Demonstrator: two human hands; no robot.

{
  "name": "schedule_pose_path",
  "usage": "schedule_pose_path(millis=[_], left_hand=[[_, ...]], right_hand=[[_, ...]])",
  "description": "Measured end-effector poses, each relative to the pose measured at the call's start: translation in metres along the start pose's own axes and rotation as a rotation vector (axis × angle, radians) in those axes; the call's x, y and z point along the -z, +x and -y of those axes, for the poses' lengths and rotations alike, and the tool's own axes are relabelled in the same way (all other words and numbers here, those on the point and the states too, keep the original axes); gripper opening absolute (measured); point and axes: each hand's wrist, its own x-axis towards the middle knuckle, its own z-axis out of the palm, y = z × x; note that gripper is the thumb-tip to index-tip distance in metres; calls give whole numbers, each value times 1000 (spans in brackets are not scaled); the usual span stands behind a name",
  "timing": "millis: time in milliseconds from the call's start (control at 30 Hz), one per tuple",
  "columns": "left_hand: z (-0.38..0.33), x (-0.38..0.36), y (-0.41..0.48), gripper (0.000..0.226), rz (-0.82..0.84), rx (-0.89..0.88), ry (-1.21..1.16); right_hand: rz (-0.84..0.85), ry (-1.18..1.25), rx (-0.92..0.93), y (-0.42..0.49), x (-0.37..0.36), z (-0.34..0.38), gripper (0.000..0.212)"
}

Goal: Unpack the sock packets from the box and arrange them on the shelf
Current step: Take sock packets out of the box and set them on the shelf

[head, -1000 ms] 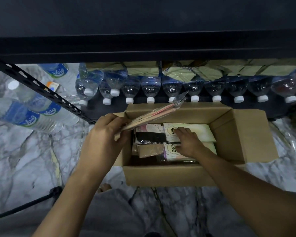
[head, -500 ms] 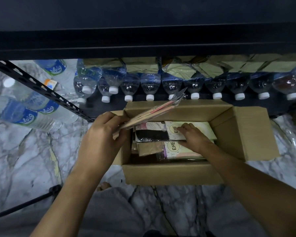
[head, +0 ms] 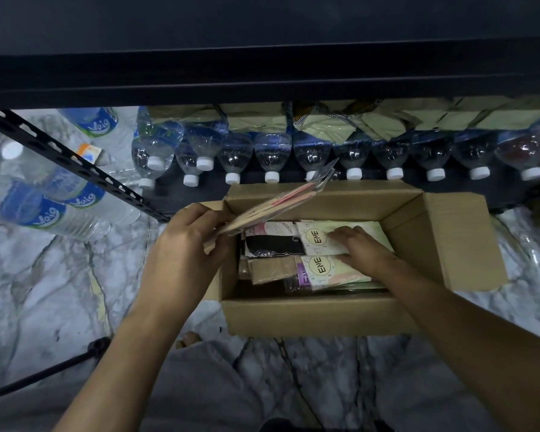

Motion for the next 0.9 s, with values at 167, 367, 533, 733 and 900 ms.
schedule_pose_path(millis=[167, 367, 533, 733, 900], left_hand=[[0, 1, 0, 31, 2, -11, -3], [-1, 3, -2, 31, -2, -25, -15], [2, 1, -1, 31, -1, -13, -19], [1, 0, 0, 30, 3, -6, -26], [1, -1, 0, 29, 22, -11, -18]], right_hand=[[-51, 76, 21, -5, 6, -8, 49], [-86, 143, -54, -4, 3, -12, 50], [-52, 159, -59, 2, 0, -19, 56], [-50, 35, 12, 0, 3, -20, 49], [-128, 31, 17, 1, 11, -20, 46]])
